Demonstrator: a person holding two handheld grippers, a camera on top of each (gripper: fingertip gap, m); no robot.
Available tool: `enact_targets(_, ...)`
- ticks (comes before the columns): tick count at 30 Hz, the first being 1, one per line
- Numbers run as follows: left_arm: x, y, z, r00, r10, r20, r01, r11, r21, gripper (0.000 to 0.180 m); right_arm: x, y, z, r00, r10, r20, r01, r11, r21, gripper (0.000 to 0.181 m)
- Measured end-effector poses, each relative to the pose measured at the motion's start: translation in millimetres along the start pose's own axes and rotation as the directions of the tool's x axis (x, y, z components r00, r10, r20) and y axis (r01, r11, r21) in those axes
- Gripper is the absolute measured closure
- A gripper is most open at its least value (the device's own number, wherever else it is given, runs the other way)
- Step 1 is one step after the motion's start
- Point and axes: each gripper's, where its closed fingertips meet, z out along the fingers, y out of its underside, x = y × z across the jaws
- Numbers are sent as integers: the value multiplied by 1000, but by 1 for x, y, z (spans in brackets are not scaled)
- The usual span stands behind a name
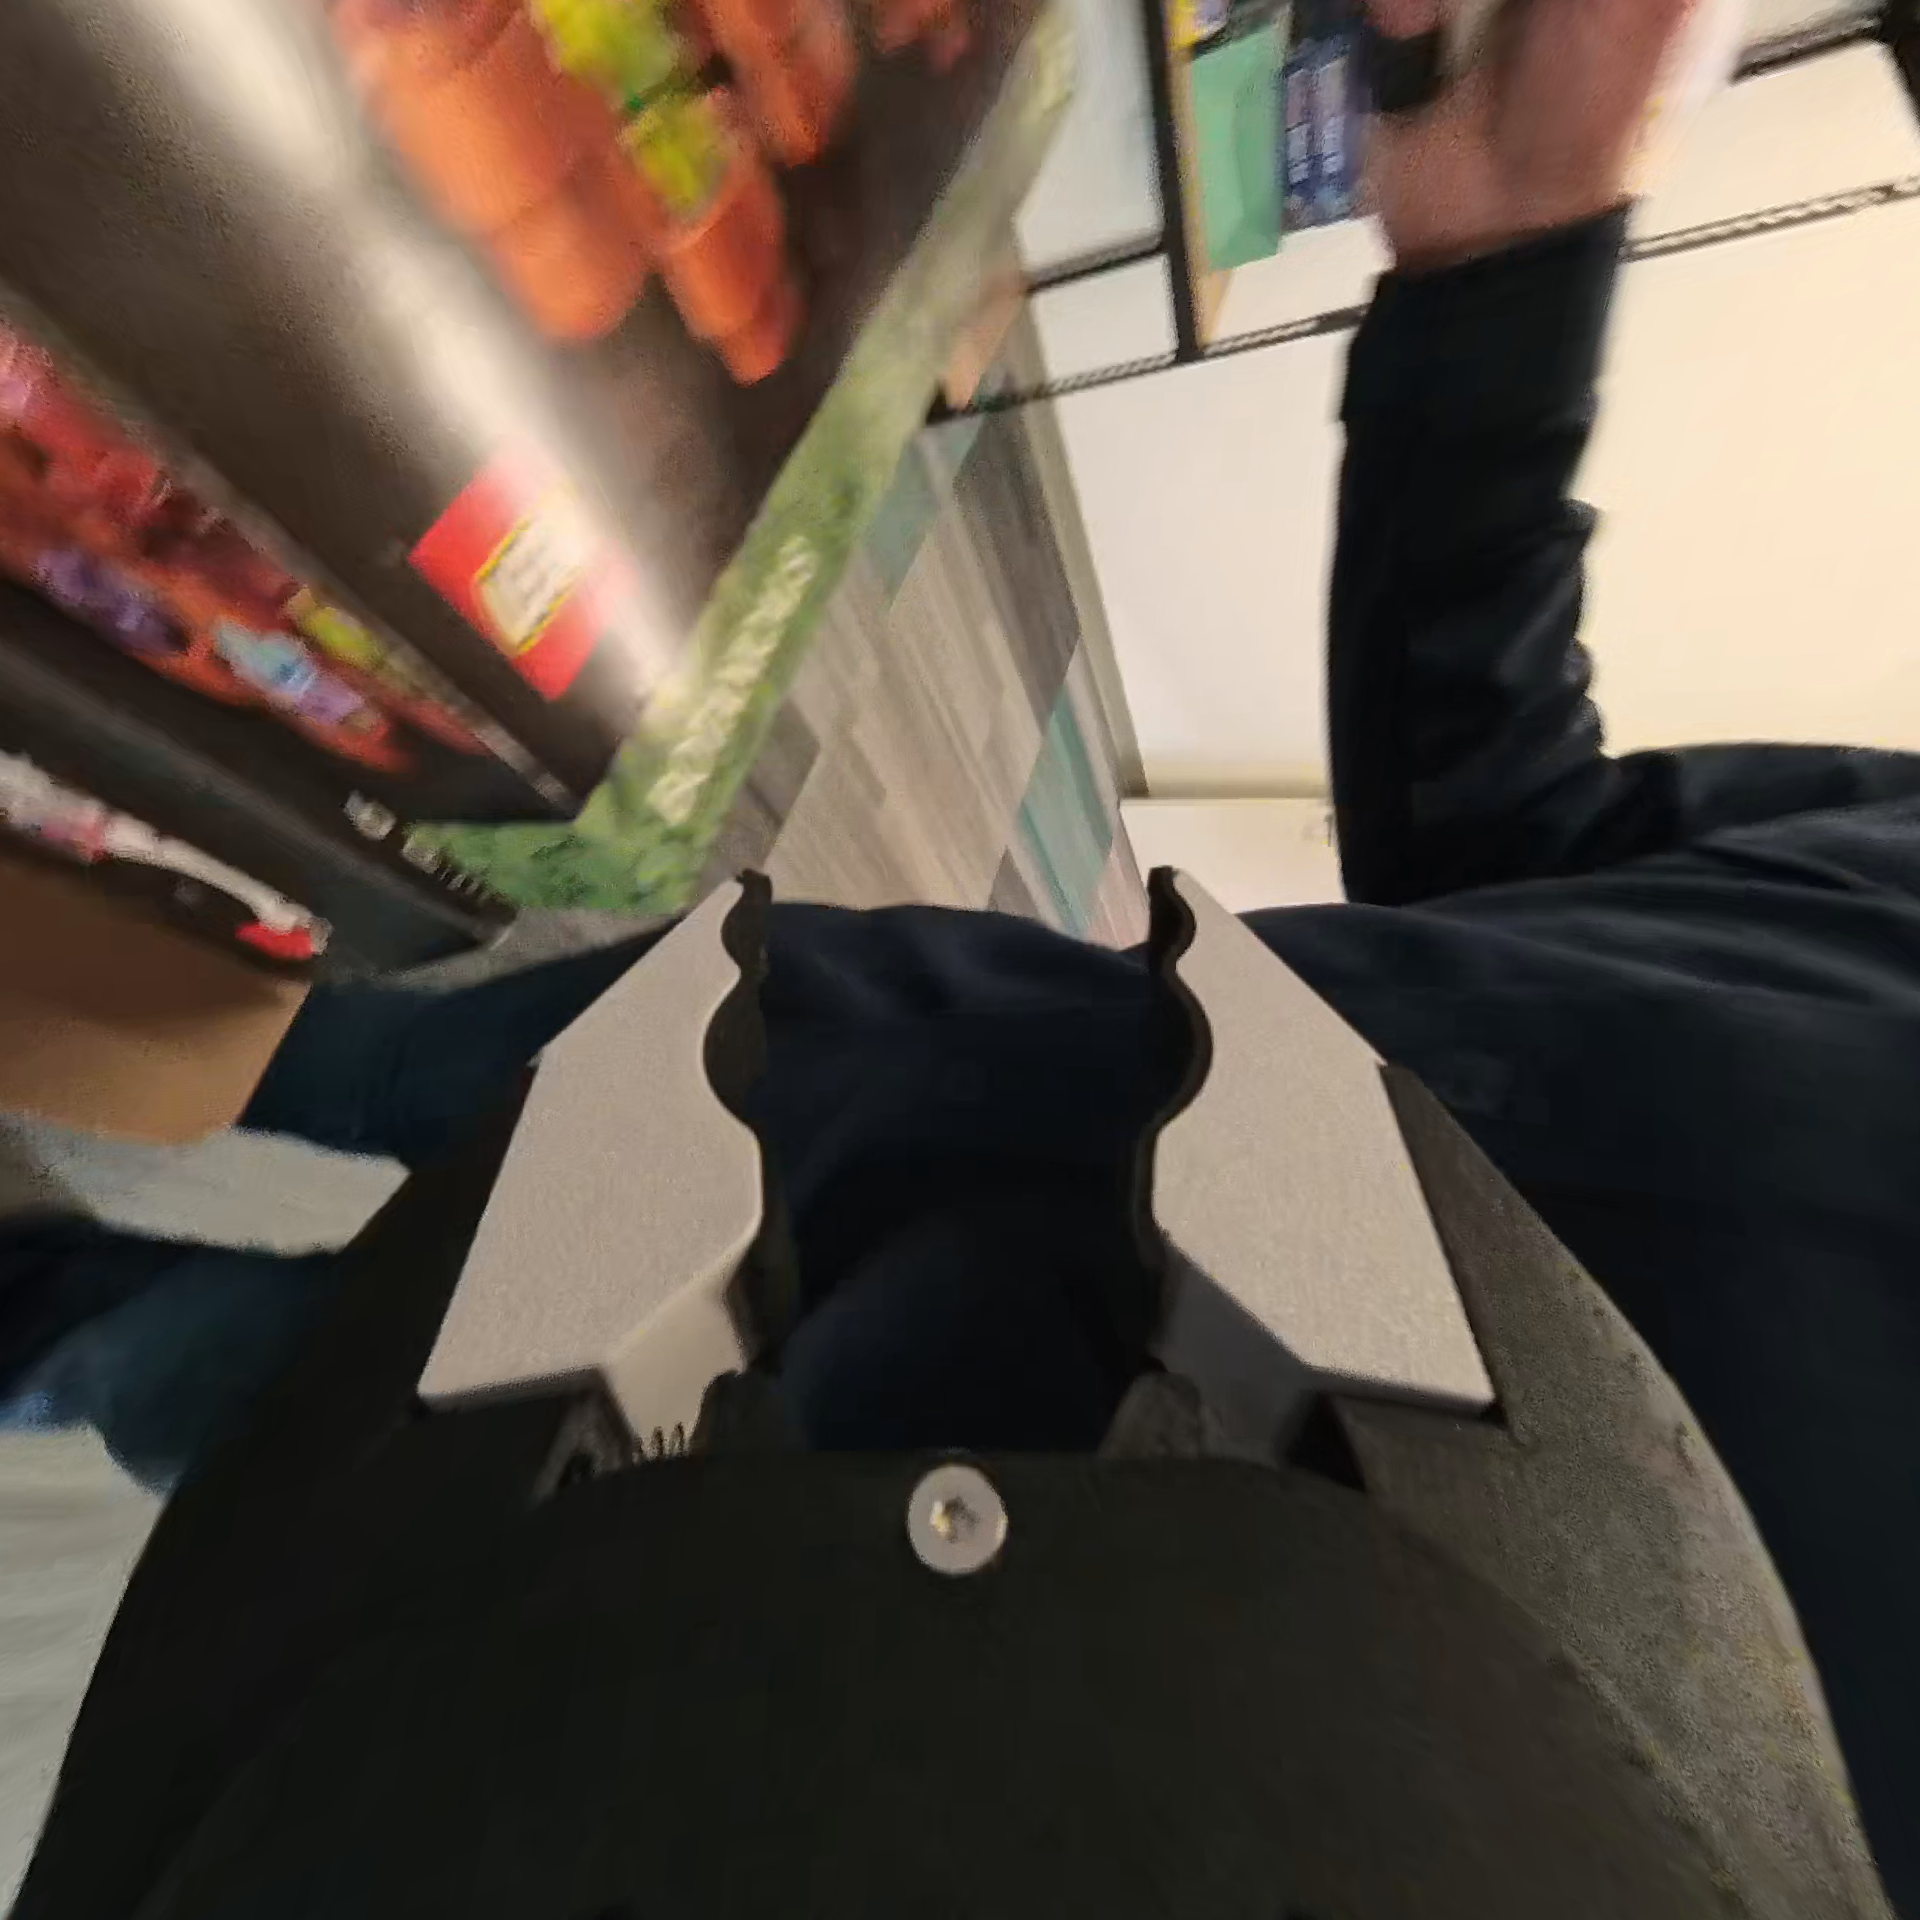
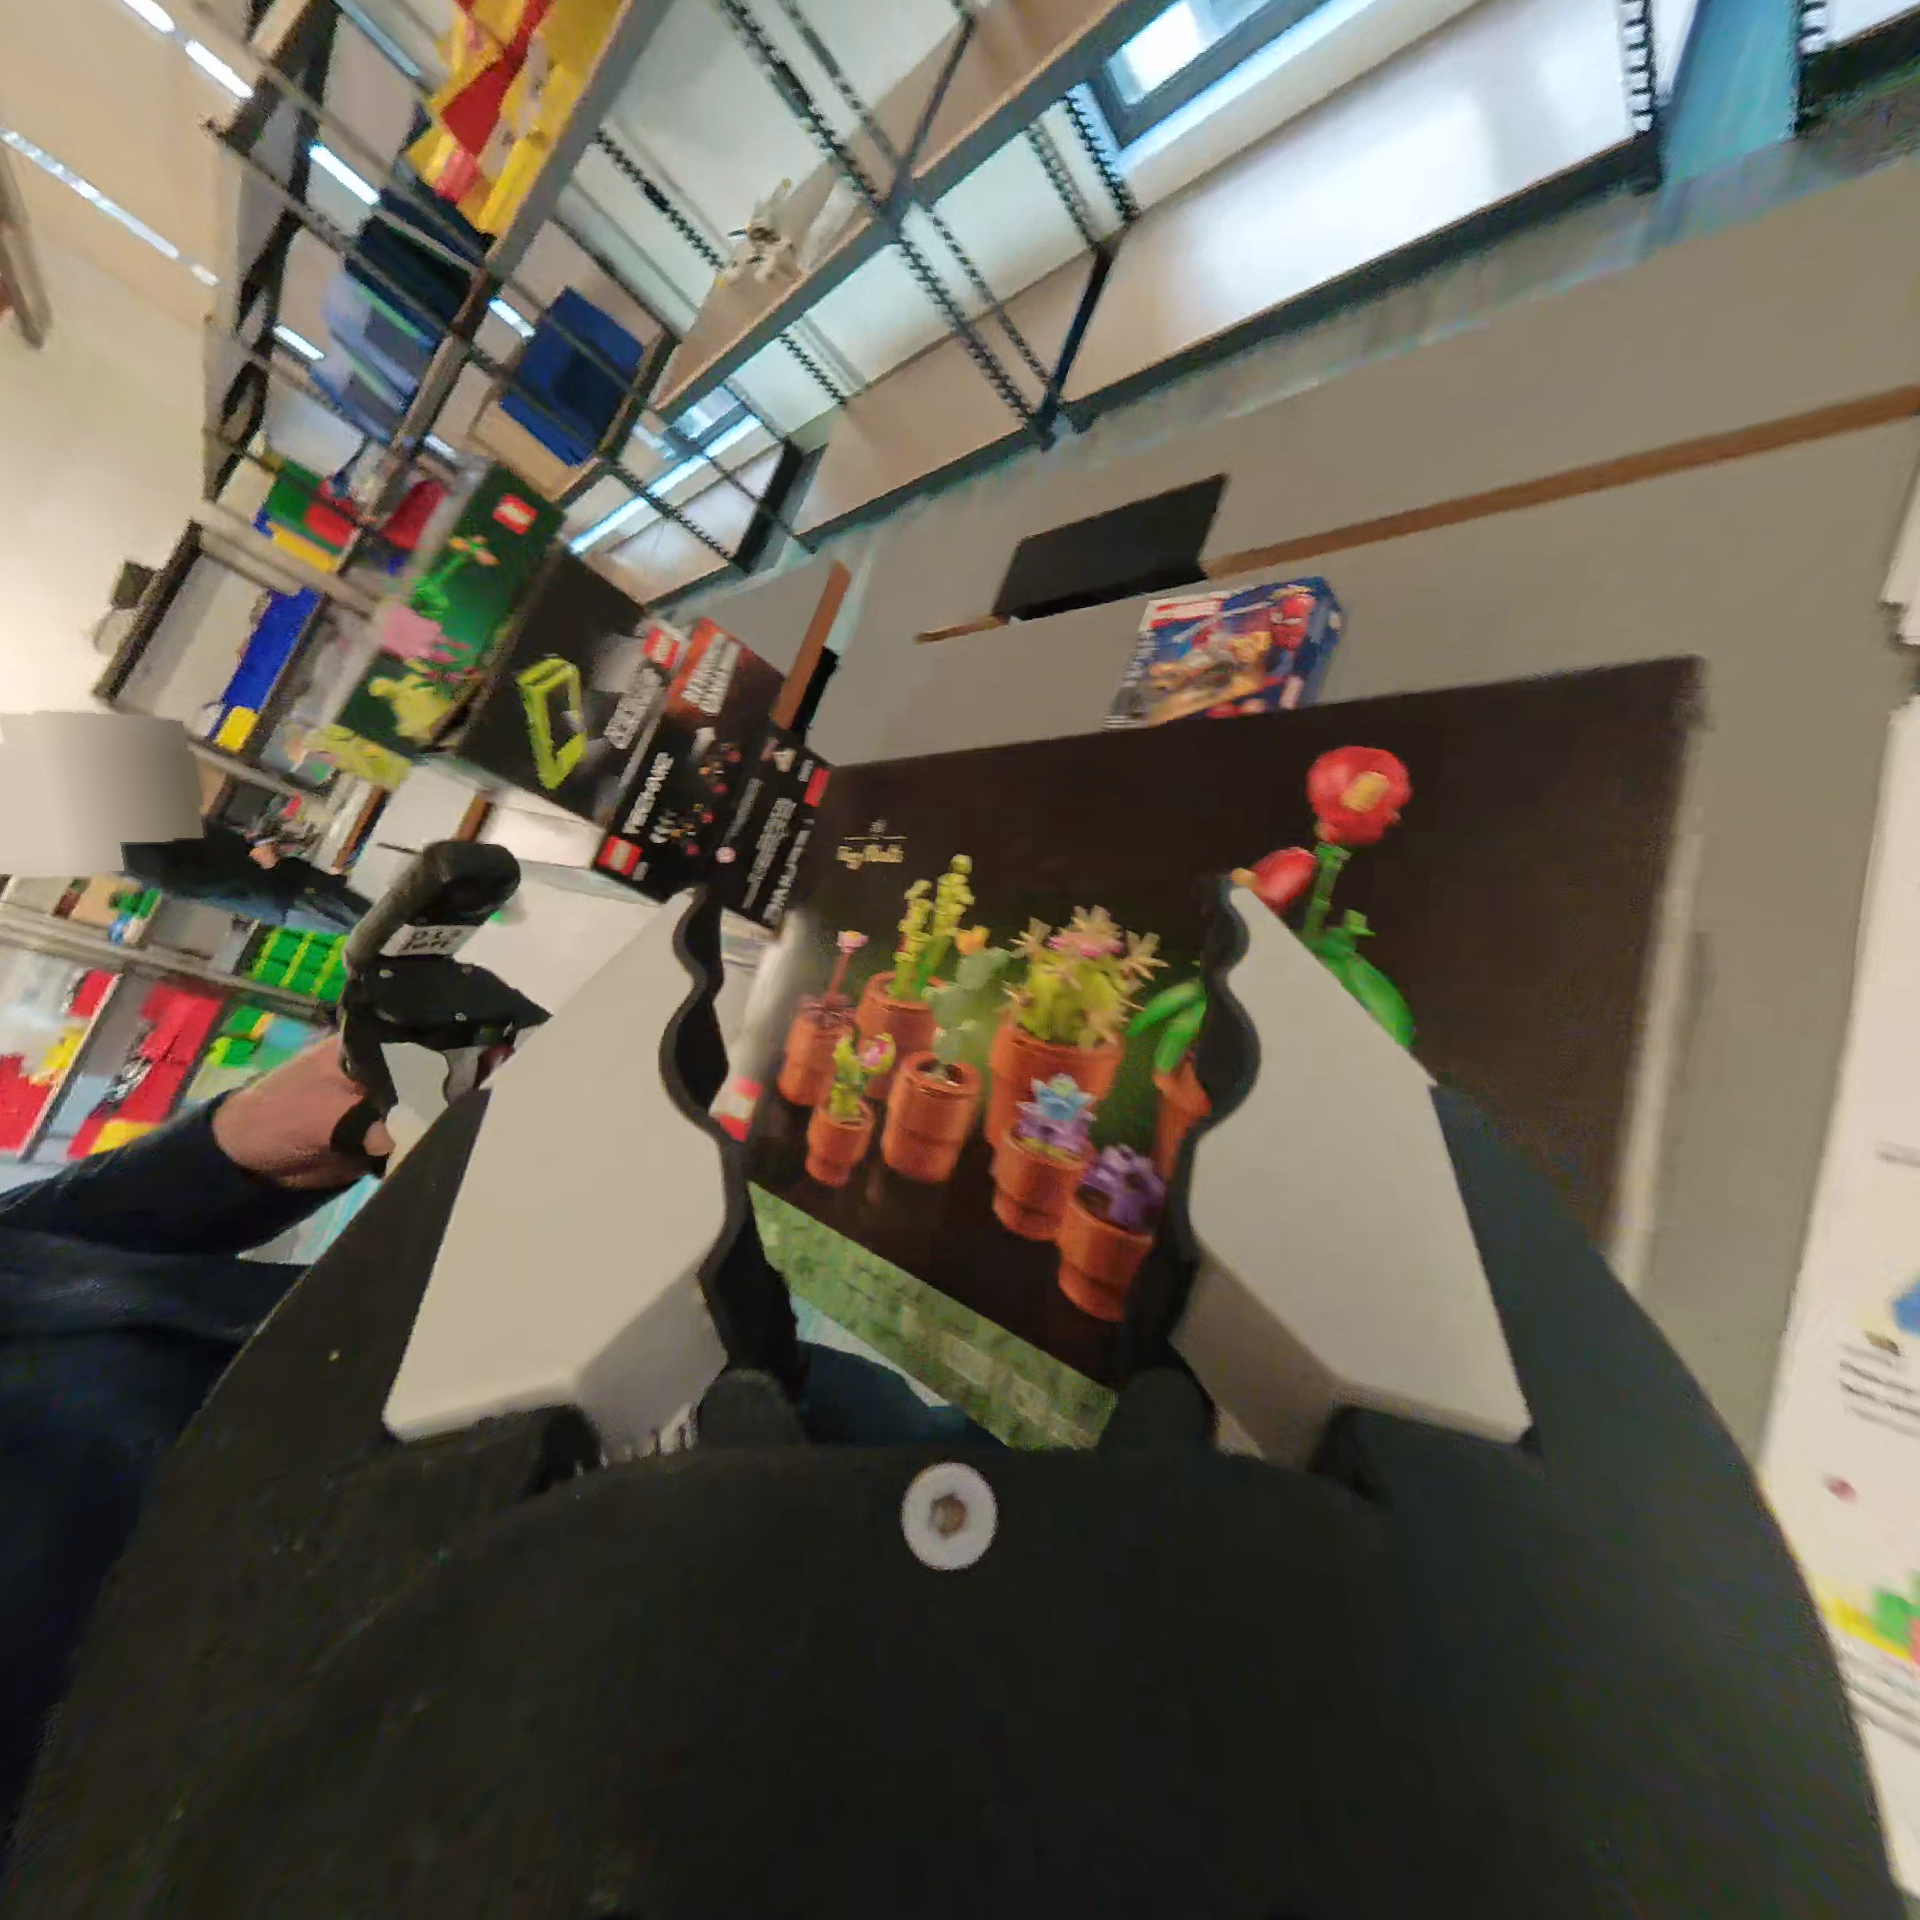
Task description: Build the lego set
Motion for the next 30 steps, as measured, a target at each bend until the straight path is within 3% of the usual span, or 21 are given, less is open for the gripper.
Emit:
enact_targets(6,83,-38,-66,947,320,-11,-309,924,225,112,-73,-2,57,976,22,215,-17,1000,-23,90)
enact_targets(9,114,-57,-118,893,444,80,-443,830,340,114,-115,4,93,948,17,318,2,998,-59,90)
enact_targets(12,118,-71,-179,845,466,263,-535,747,396,112,-162,11,130,912,15,410,31,994,-103,89)
enact_targets(16,89,-87,-281,785,324,528,-591,647,482,98,-228,24,177,854,11,520,80,985,-153,83)
enact_targets(22,22,-89,-416,722,18,692,-578,565,589,87,-301,46,242,813,22,581,118,972,-202,75)
enact_targets(28,-43,-95,-471,659,-86,748,-541,636,550,79,-343,53,287,795,21,606,114,977,-183,73)
enact_targets(30,-67,-97,-472,684,-93,724,-482,688,543,81,-348,55,301,802,21,597,110,977,-182,73)
